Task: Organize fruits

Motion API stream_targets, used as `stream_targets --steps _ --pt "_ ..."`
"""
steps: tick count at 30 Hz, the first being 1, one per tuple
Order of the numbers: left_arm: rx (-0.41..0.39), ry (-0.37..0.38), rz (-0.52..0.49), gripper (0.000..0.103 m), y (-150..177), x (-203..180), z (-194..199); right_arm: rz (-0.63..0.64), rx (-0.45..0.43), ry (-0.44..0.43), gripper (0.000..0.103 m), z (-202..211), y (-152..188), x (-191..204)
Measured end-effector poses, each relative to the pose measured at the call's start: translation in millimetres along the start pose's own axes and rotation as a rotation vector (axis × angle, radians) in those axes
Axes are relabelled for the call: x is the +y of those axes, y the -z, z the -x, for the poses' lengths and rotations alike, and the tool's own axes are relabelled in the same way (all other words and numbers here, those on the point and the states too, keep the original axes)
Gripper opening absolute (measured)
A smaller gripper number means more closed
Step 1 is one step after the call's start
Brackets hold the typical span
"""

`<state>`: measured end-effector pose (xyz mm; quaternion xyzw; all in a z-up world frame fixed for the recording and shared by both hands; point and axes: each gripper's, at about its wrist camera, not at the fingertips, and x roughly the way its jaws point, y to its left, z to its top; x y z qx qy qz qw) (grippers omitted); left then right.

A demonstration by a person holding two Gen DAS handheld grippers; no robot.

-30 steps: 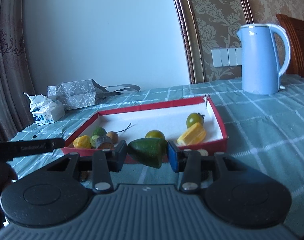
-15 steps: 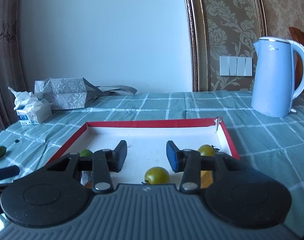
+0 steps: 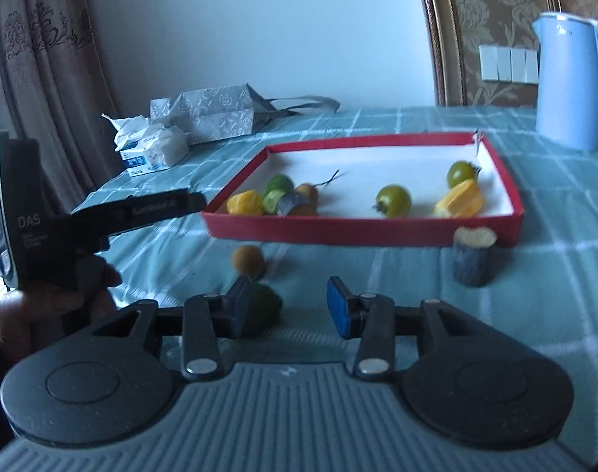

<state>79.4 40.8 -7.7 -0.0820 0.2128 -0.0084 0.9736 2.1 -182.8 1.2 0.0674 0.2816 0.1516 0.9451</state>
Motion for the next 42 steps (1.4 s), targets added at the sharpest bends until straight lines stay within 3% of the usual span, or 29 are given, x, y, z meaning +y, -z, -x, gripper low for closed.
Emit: stream_targets --steps 6,10,12,21,29,34,42 --pt "-0.002 -0.011 -0.009 0.071 1 -1 -1 0.008 0.032 -0.015 0.041 -22 5 20" --pt "-0.009 -0.016 -0.014 0.071 1 -1 0 0.038 0.064 0.030 0.045 -39 8 29" --pt "-0.008 -0.016 -0.017 0.071 1 -2 0 0.038 0.080 0.048 0.031 -43 10 29" --pt "-0.009 -0.022 -0.024 0.071 1 -3 -1 0.020 0.043 0.051 0.030 -37 11 27" --pt "-0.012 -0.024 -0.039 0.071 2 -5 -1 0.068 -0.122 0.171 0.030 -34 -53 4" --pt "-0.014 -0.023 -0.056 0.071 2 -8 -1 0.057 -0.109 0.227 0.030 -67 -83 -27" --pt "-0.009 -0.019 -0.068 0.071 3 -9 -2 0.065 -0.072 0.253 0.030 -100 -78 -42"
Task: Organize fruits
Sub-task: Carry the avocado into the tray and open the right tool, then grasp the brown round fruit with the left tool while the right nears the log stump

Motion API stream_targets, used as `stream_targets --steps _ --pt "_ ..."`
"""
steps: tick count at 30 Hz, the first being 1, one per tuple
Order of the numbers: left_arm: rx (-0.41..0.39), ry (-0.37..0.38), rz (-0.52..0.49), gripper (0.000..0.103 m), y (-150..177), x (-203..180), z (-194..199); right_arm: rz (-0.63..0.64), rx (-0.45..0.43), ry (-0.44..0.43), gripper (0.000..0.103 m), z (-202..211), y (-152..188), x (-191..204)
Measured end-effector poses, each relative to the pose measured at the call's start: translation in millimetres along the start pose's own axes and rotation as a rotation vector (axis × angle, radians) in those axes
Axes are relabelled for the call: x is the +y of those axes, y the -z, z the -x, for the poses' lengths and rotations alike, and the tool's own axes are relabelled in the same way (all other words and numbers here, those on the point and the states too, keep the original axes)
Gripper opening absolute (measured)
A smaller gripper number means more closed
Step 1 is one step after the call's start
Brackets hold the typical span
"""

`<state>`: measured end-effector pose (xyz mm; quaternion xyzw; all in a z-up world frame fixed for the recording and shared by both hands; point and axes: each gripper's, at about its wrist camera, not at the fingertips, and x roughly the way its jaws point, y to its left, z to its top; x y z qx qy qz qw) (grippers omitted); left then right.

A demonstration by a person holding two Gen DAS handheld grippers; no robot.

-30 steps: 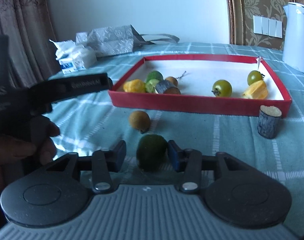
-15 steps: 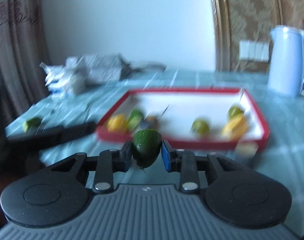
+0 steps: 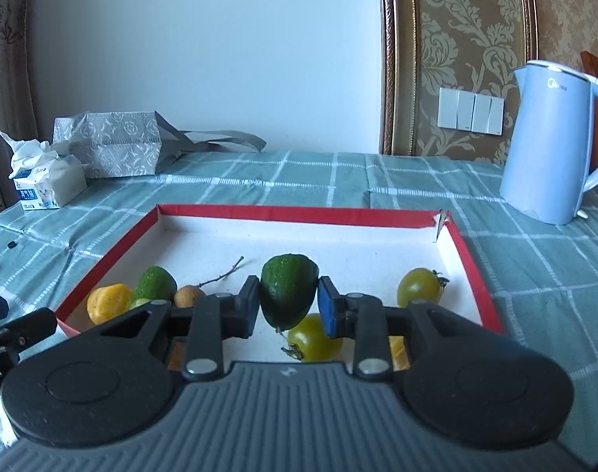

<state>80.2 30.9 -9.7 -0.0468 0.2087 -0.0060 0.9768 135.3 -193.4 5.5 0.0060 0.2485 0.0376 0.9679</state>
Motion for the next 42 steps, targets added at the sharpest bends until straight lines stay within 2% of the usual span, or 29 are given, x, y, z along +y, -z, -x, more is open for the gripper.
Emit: stream_targets --steps 14,16,17,22,30,36,42 --pt "0.000 0.002 -0.029 0.071 1 -5 0 -0.017 -0.016 0.010 0.031 -13 5 -1" --pt "0.003 0.018 -0.036 0.071 2 -6 0 -0.030 -0.042 0.008 0.066 -11 5 -4" --pt "0.006 0.021 -0.040 0.071 2 -7 1 -0.038 -0.058 0.010 0.089 -8 5 -5" --pt "0.044 0.055 -0.121 0.071 10 -22 3 -0.042 -0.163 0.014 0.088 20 -2 -11" --pt "0.053 0.091 -0.175 0.071 18 -35 14 -0.111 -0.219 -0.018 0.088 63 6 -38" --pt "0.049 0.134 -0.219 0.071 22 -54 20 -0.144 -0.224 -0.017 0.088 82 18 -57" --pt "0.105 0.111 -0.252 0.071 24 -66 9 -0.155 -0.206 -0.026 0.088 87 28 -62"
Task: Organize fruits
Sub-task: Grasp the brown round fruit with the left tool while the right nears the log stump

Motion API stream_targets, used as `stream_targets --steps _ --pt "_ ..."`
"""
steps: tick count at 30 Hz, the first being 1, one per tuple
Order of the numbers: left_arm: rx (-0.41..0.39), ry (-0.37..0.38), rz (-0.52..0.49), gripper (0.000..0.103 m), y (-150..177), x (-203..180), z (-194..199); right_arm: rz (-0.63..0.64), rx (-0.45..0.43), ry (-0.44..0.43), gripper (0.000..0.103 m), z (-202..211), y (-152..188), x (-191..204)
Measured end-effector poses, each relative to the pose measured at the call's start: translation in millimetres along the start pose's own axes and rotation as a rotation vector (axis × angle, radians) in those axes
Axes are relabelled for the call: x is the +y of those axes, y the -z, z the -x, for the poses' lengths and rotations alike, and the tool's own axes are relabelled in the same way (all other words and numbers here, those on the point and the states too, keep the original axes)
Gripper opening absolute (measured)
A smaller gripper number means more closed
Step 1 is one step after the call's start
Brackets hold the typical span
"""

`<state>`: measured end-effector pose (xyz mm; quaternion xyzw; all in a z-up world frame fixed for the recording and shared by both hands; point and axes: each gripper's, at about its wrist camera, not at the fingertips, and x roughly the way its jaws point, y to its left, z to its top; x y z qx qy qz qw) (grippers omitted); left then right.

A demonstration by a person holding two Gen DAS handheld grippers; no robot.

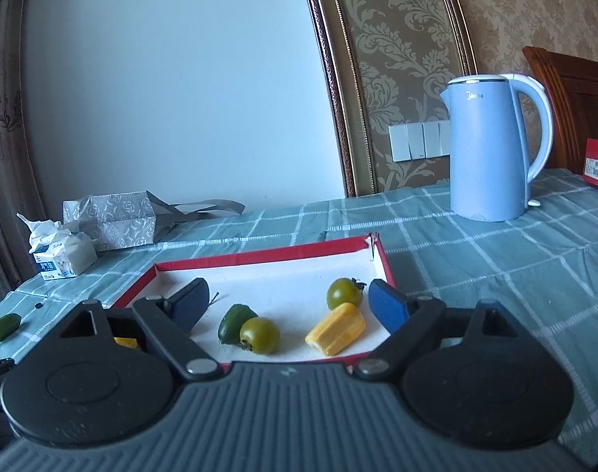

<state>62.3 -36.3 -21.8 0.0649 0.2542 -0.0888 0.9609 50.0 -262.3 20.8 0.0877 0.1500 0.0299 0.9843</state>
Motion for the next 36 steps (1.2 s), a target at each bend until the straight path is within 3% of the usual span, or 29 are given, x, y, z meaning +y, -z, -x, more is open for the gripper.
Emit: stream_targets --steps 6,14,16,21,23,36 --pt "0.081 0.005 -0.015 0.071 0 -4 -14 -0.017 -0.011 -0.004 0.088 8 1 -3" --pt "0.080 -0.017 -0.026 0.070 0 -8 -15 -0.037 -0.006 -0.011 0.083 11 3 -6" --pt "0.080 -0.015 -0.028 0.067 -1 -9 -15 -0.039 -0.004 -0.012 0.083 13 4 -7" --pt "0.075 0.006 -0.038 0.039 -1 -15 -13 -0.045 -0.004 -0.009 0.081 15 6 -9" --pt "0.073 -0.002 -0.041 0.034 -2 -17 -13 -0.049 -0.007 -0.007 0.081 17 7 -12" --pt "0.072 -0.039 -0.022 0.029 -2 -16 -12 -0.072 -0.015 0.011 0.081 26 10 -25"
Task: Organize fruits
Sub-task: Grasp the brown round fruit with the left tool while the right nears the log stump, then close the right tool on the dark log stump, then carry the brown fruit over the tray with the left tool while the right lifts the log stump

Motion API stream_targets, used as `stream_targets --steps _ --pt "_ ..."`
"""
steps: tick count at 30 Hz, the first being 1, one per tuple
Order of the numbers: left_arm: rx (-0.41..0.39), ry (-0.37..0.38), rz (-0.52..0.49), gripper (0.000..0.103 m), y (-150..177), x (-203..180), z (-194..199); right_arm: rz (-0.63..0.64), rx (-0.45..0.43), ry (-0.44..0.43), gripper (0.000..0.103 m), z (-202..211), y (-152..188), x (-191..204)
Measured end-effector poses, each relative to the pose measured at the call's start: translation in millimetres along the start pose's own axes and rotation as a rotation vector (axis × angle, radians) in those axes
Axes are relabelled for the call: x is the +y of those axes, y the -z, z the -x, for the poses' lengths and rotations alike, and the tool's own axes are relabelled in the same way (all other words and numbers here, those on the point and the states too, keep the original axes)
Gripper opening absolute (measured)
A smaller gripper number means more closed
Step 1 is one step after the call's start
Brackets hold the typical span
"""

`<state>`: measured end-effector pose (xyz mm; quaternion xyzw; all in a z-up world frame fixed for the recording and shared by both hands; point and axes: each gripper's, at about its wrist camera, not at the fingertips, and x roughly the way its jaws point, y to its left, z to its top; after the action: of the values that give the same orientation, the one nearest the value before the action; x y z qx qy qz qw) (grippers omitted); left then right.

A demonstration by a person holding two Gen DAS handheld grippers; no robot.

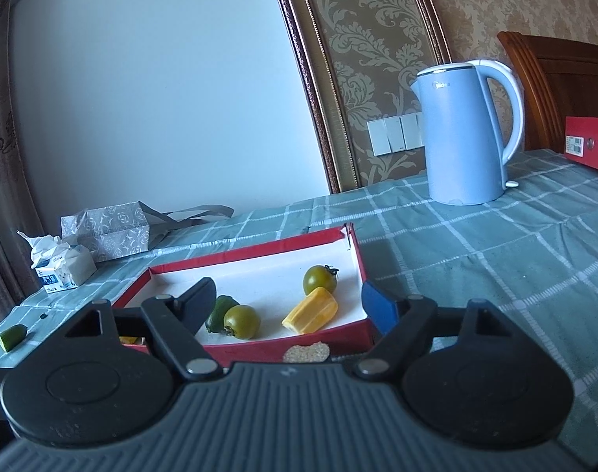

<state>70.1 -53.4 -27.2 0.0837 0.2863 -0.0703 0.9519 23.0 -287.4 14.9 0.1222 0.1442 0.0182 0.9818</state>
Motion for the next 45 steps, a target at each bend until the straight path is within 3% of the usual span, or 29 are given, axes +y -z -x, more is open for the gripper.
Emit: stream_targets --steps 12,17,21,29,32,35,39,43,45 --pt "-0.039 -0.069 0.095 0.029 -1 21 8 -0.036 -0.011 0.087 0.081 21 -2 -39" --pt "-0.052 -0.092 0.123 0.029 2 29 10 -0.045 0.041 0.121 0.081 25 3 -62" --pt "-0.062 -0.098 0.117 0.029 1 28 11 0.035 0.105 0.079 0.074 11 7 -45" --pt "-0.057 -0.092 0.113 0.029 1 26 11 0.174 0.210 0.055 0.073 -30 19 -4" --pt "-0.053 -0.088 0.114 0.029 1 26 10 0.181 0.246 0.052 0.064 -42 22 -2" --pt "-0.053 -0.085 0.114 0.029 1 25 10 0.188 0.273 0.053 0.063 -51 25 0" --pt "-0.051 -0.079 0.115 0.029 1 24 10 0.175 0.314 0.043 0.050 -64 27 -2" --pt "-0.050 -0.079 0.115 0.029 1 24 10 0.173 0.312 0.048 0.047 -68 26 -2" --pt "-0.050 -0.077 0.115 0.029 1 24 10 0.183 0.313 0.052 0.032 -68 27 0"
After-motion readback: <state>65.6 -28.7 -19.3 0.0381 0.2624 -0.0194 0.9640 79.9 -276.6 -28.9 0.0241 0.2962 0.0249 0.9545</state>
